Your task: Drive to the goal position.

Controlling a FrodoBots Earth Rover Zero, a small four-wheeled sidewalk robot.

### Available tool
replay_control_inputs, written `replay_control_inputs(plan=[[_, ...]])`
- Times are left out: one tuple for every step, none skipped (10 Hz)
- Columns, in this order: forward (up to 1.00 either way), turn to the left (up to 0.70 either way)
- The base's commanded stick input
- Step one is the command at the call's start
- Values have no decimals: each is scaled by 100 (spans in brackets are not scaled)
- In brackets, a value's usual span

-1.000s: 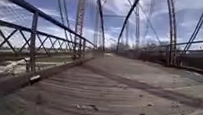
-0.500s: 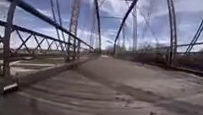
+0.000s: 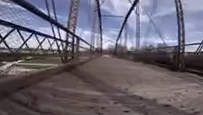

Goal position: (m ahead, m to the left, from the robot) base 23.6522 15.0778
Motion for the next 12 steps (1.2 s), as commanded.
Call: replay_control_inputs(plan=[[100, 1], [100, 1], [100, 1], [100, 1], [100, 1], [100, 1], [100, 1], [100, 1], [100, -1], [100, -5], [100, -20], [100, -30]])
